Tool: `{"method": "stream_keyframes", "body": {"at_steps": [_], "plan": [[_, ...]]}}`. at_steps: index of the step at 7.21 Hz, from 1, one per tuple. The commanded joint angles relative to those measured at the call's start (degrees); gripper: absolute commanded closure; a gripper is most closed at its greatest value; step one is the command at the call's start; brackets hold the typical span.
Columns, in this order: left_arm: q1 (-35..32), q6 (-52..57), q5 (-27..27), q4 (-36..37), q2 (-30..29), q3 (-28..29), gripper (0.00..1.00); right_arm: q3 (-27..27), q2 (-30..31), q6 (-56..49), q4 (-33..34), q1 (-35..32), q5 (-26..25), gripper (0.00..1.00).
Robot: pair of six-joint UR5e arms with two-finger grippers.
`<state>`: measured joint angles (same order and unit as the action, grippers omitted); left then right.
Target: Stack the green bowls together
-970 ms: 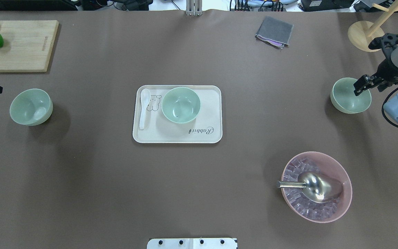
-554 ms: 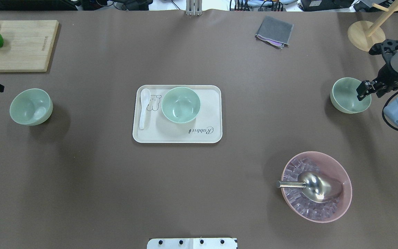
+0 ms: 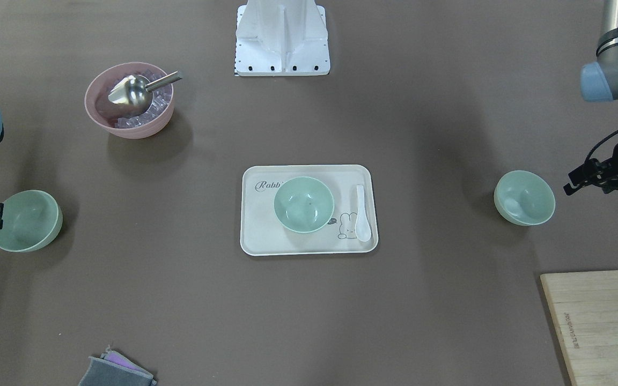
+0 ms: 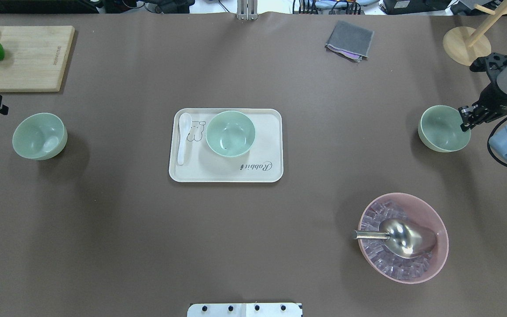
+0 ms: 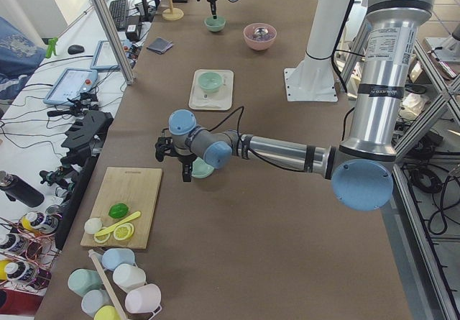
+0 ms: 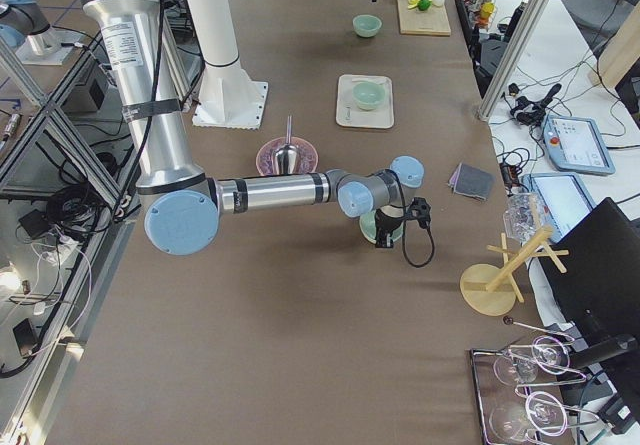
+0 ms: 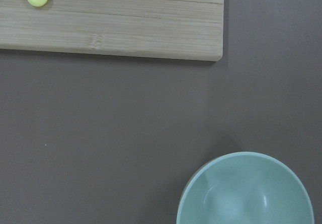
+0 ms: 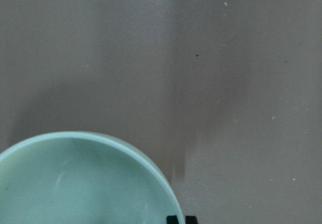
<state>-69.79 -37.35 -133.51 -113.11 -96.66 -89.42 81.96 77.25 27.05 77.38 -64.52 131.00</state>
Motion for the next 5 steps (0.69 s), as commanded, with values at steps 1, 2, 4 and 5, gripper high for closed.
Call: {"method": "stream_keyframes", "body": {"at_steps": [1,2,4,5], "plan": [[1.58,-3.41,0.09,-0.01,-0.89,0.04,0.02,0.66,-3.48,2.13,0.92,-3.48,6.16,1.0],[3.94,-4.74,2.87,-0.01,-0.89,0.03,0.02,1.09,-7.08,4.4,3.62,-4.99,9.77,1.0],[6.33,-4.23,7.03,-0.01,-0.46,1.95,0.04,3.63,-12.97,16.91,4.79,-2.57,9.89,1.0],[6.42,-3.88,6.94,-0.18,-0.63,4.14,0.11,5.39,-15.18,24.99,4.45,0.41,8.94,1.0]]}}
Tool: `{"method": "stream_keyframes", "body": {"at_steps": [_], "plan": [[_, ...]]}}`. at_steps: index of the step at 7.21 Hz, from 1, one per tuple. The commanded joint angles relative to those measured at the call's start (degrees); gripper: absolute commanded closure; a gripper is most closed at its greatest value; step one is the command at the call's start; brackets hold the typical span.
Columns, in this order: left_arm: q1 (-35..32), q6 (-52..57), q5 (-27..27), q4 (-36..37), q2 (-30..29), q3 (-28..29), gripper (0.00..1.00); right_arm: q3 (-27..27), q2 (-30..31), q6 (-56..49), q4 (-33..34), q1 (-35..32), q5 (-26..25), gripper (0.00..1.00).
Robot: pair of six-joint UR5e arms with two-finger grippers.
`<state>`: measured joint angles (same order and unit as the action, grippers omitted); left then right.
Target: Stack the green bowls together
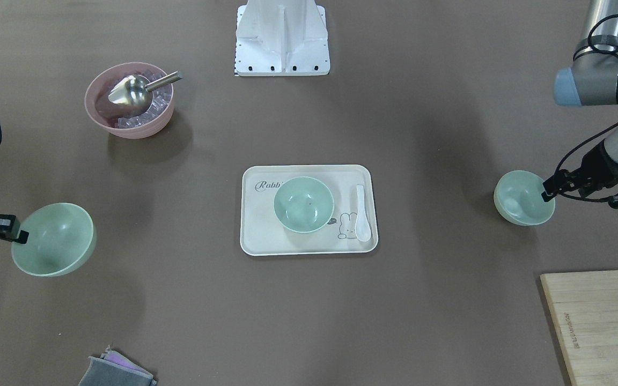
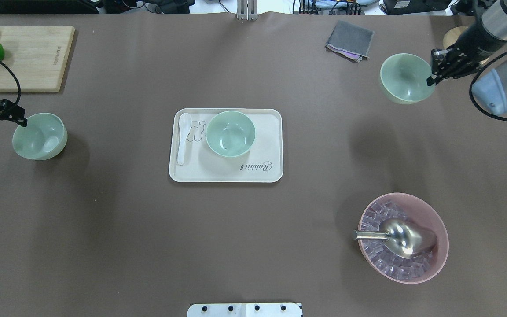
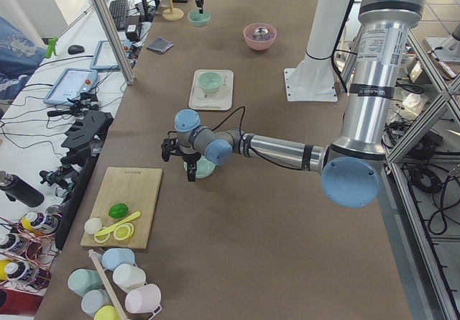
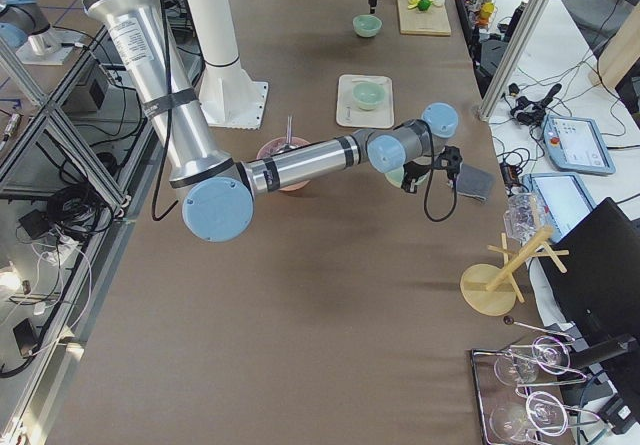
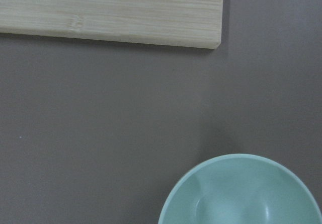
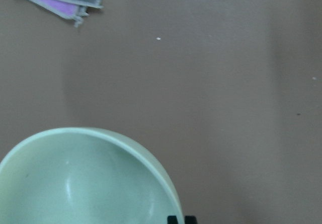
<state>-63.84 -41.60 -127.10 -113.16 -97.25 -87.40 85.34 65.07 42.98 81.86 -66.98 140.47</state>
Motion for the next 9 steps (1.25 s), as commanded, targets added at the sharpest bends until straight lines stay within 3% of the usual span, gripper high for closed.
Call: {"method": "stream_keyframes", "body": {"at_steps": [1,3,4,5,6,8,9], "plan": [[0.65,0.03,-0.33,-0.05,-0.22,2.23,0.15,2.46,-5.63,14.53,-0.3,4.3,-0.89,1.0],[1.79,-0.23,-2.78,-0.4,-0.31,3.46,0.32,5.62,-6.7,21.49,-0.39,8.42,-2.46,1.0],[1.79,-0.32,-6.37,-0.49,-0.39,3.64,0.5,6.76,-7.84,24.92,-0.39,11.22,-4.57,1.0],[1.79,-0.32,-7.54,-0.31,-0.31,3.38,0.91,7.04,-8.89,27.57,-0.47,14.04,-6.76,1.0],[1.79,-0.23,-9.55,-0.57,-0.48,3.37,1.0,7.3,-9.86,30.29,-0.47,16.76,-9.39,1.0],[1.44,-0.58,-15.09,-0.05,-3.45,2.58,1.0,7.13,-12.76,33.91,-0.65,22.38,-15.53,1.0],[1.0,-1.63,-15.28,0.65,-5.39,2.58,1.0,6.52,-13.99,35.23,-2.48,24.16,-16.88,1.0]]}}
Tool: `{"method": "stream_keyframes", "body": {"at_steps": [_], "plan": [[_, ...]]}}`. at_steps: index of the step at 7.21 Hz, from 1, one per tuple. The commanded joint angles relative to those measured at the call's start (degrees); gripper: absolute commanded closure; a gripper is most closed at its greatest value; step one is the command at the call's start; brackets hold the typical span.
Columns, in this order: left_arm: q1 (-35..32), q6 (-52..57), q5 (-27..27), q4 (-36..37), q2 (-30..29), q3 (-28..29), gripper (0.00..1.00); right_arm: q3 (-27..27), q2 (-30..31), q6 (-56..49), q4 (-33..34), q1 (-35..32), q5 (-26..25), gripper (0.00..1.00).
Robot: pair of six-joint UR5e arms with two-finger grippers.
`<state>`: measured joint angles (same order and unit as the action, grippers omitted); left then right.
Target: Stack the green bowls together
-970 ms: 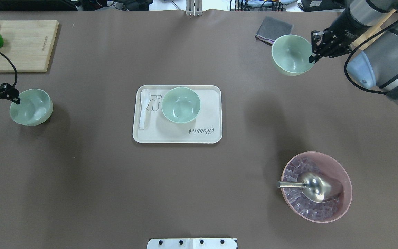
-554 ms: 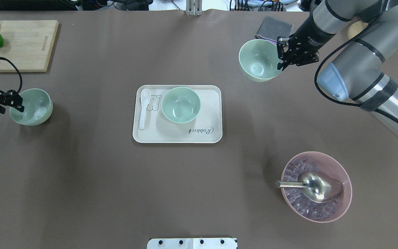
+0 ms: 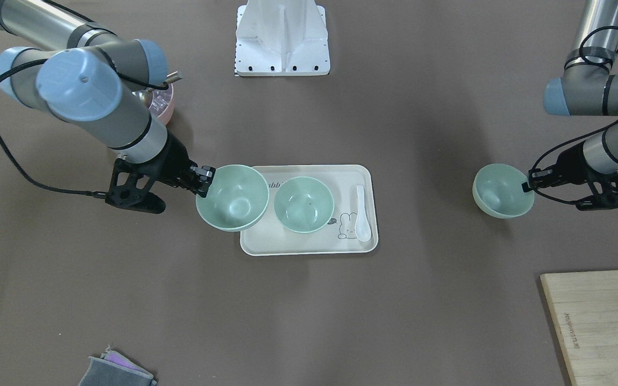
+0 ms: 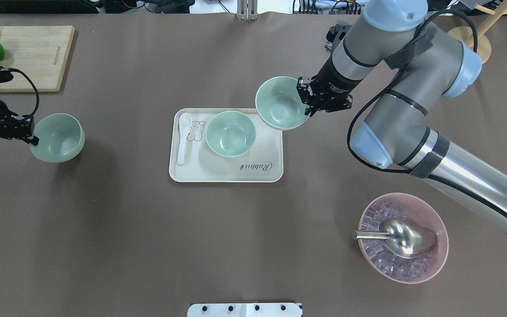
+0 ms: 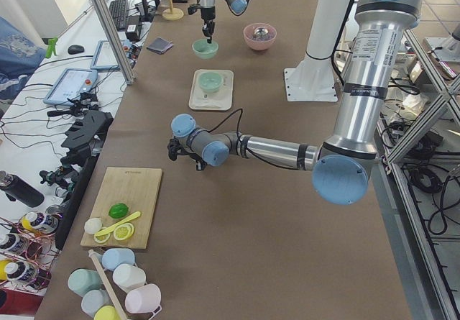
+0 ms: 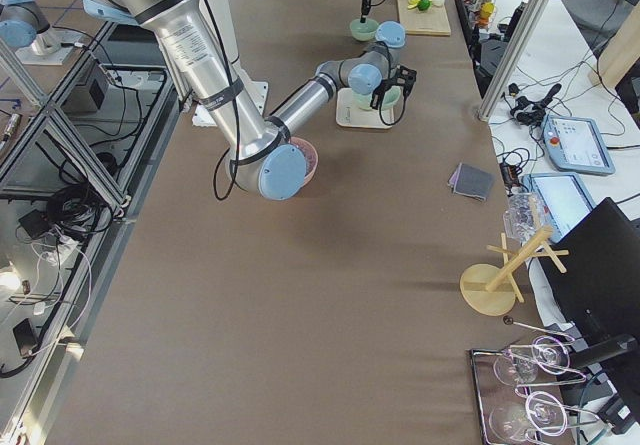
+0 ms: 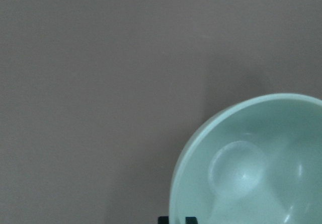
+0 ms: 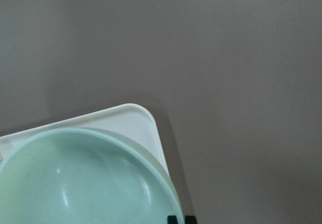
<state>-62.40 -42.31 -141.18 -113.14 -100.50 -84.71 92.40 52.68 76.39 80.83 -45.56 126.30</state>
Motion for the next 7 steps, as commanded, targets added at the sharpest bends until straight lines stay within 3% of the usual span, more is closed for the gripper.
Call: {"method": "stream_keyframes", "body": {"at_steps": [1,4,6,7], "plan": [[-1.14,-2.84,-2.42,1.25,-3.9,-0.19,1.0,-1.34,-2.22,5.05,-4.34,4.15,-3.25,1.0],[-3.17,-7.58,-6.65,4.42,-8.39,-1.67,1.0,-6.78,-5.73,8.4,-9.36,6.36,-5.01,1.0],[-3.26,-10.75,-6.74,4.42,-10.32,-1.68,1.0,-12.47,-6.18,12.87,-19.69,6.89,-5.1,1.0],[-3.08,-15.3,-6.74,4.42,-12.85,-1.68,1.0,-14.77,-6.18,13.51,-23.06,7.41,-5.1,0.33]]}}
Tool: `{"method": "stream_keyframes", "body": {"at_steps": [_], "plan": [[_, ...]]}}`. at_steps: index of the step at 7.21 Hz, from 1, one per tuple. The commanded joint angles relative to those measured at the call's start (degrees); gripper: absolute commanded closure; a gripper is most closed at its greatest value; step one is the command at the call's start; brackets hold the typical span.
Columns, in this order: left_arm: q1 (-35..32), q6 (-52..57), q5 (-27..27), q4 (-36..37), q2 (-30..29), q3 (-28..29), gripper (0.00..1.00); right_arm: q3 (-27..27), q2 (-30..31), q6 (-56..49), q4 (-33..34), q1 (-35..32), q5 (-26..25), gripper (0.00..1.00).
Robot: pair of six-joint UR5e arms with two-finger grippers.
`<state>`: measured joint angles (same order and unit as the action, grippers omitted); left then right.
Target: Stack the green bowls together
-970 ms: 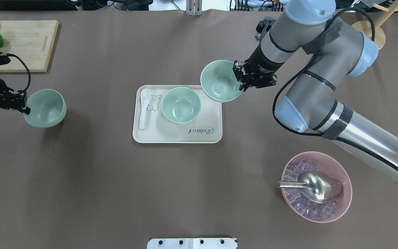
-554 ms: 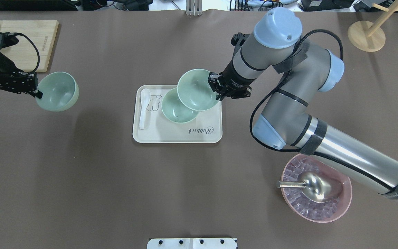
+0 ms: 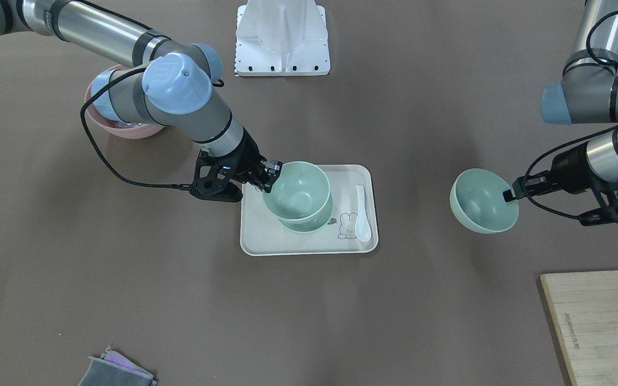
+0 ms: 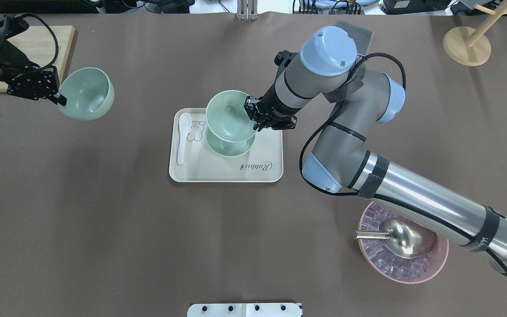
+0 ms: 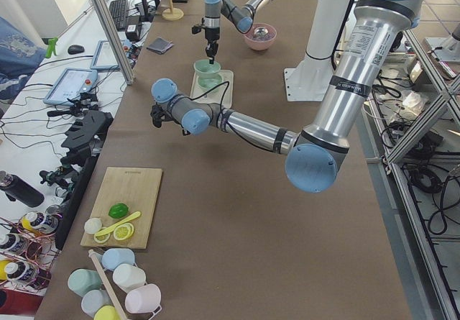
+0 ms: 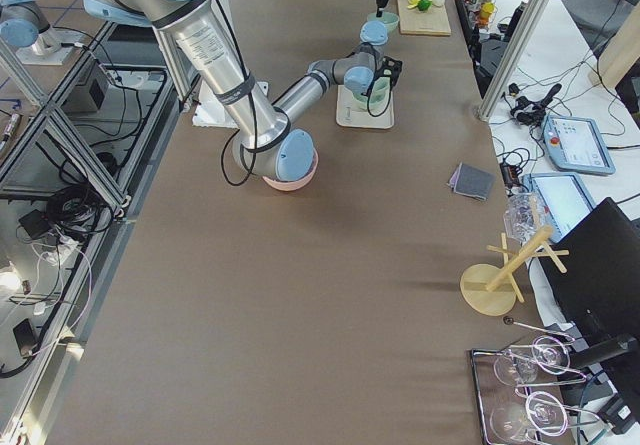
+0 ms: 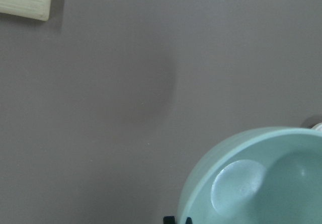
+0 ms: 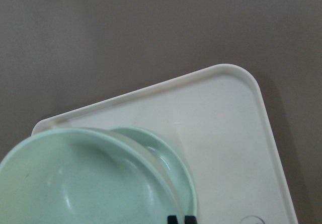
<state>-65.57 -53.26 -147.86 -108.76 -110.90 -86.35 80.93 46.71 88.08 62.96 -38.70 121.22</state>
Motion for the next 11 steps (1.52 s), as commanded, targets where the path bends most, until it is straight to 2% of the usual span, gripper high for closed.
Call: {"method": "stream_keyframes", "body": {"at_steps": [1,2,4,6,8,9,11], "plan": [[0.44,-8.92,-0.15,-0.05,-4.57,-0.05,1.0,-2.8,-0.21,2.18,-5.39,0.73,0.15,0.0],[1.06,-13.49,-0.15,-0.14,-7.02,-0.22,1.0,-1.32,0.14,2.44,-5.39,0.13,1.11,0.0],[6.13,-20.97,0.81,-0.49,-11.16,-0.05,1.0,0.01,2.32,1.75,-5.22,-7.92,12.48,0.0],[13.15,-26.17,6.94,-0.58,-14.85,-0.05,1.0,2.64,9.07,-4.54,-4.87,-16.89,21.12,0.0],[17.03,-30.83,8.37,-0.58,-17.23,-0.57,1.0,2.21,13.57,-11.94,-4.51,-21.31,23.18,0.0],[19.67,-30.94,10.9,-0.58,-17.33,-1.18,1.0,2.12,15.94,-16.67,-4.51,-22.98,23.35,0.0],[20.92,-30.68,11.28,-0.75,-18.03,-0.49,1.0,1.51,18.24,-22.15,-4.43,-25.19,23.71,0.0]]}}
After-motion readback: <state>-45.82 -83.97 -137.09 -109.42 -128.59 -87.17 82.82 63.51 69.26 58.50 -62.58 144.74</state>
